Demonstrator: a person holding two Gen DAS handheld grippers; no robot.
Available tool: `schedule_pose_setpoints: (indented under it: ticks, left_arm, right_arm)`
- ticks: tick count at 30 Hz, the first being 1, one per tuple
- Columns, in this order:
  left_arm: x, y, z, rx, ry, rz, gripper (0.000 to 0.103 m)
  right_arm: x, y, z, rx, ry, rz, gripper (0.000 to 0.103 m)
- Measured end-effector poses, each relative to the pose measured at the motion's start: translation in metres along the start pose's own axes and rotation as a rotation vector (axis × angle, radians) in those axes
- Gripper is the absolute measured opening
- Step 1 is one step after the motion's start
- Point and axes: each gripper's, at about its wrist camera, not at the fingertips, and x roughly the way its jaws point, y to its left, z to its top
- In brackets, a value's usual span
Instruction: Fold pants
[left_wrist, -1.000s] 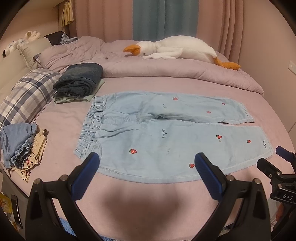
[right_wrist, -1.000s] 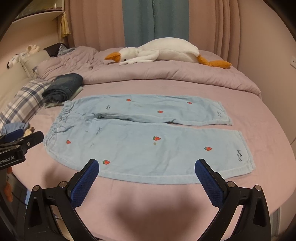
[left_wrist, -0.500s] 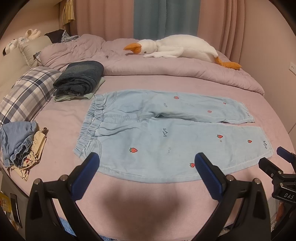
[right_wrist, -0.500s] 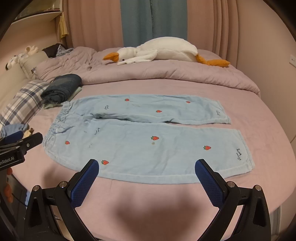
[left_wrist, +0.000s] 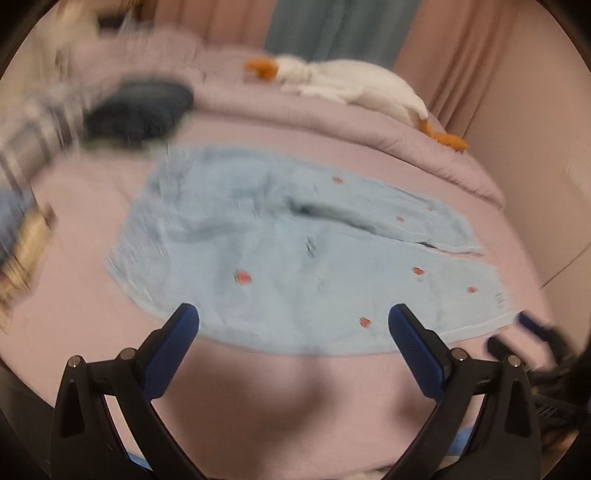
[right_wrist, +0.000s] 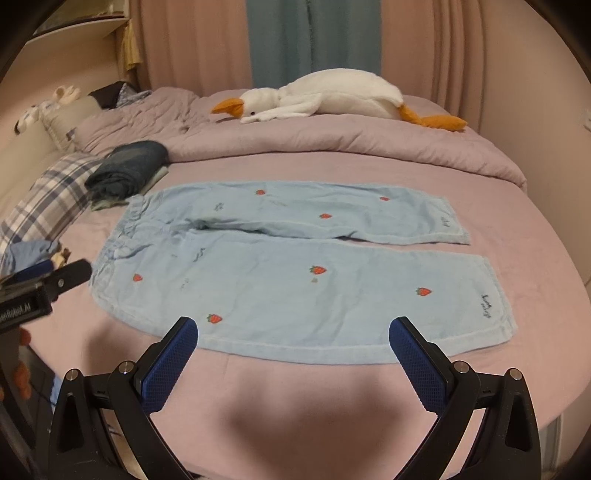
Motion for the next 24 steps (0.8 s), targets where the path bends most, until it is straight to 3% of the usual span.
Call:
schedule_pose_setpoints:
  ticks: [4, 8, 12, 13, 15, 19, 20, 22, 24]
  left_arm:
    - [0.019, 0.059, -0.01, -0.237, 0.054, -0.063, 0.103]
    - [0.022, 0.1, -0.022, -0.37, 0.018, -0.06, 0.102]
    - [0.038, 0.133, -0.023, -0.512, 0.015, -0.115, 0.101]
    - [0.043, 0.138, -0.022, -0.534, 0.021, -0.12, 0.101]
    - [0.054, 0.147, -0.019, -0.573, 0.009, -0.139, 0.101]
    - [0.058, 0.153, -0.006, -0.586, -0.053, -0.139, 0.099]
    - [0.06, 0.155, -0.002, -0.59, -0.067, -0.128, 0.094]
    - [0.065, 0.161, 0.002, -0.603, -0.087, -0.101, 0.074]
    - [0.075, 0.171, 0.006, -0.629, -0.07, -0.119, 0.04]
  right_arm:
    - [0.025, 0.023, -0.012, -0.084, 0.052, 0.02, 0.103]
    - [0.051, 0.055, -0.029, -0.217, 0.067, 0.036, 0.103]
    - [0.066, 0.087, -0.046, -0.424, 0.064, 0.041, 0.102]
    - [0.069, 0.098, -0.051, -0.49, 0.044, 0.04, 0.1]
    - [0.073, 0.113, -0.057, -0.603, 0.012, 0.038, 0.084]
    - [0.093, 0.135, -0.066, -0.75, -0.001, 0.001, 0.072]
    - [0.095, 0.136, -0.065, -0.773, -0.011, 0.002, 0.069]
    - [0.099, 0.136, -0.064, -0.796, -0.039, 0.019, 0.066]
    - [0.105, 0.141, -0.061, -0.799, -0.06, 0.021, 0.057]
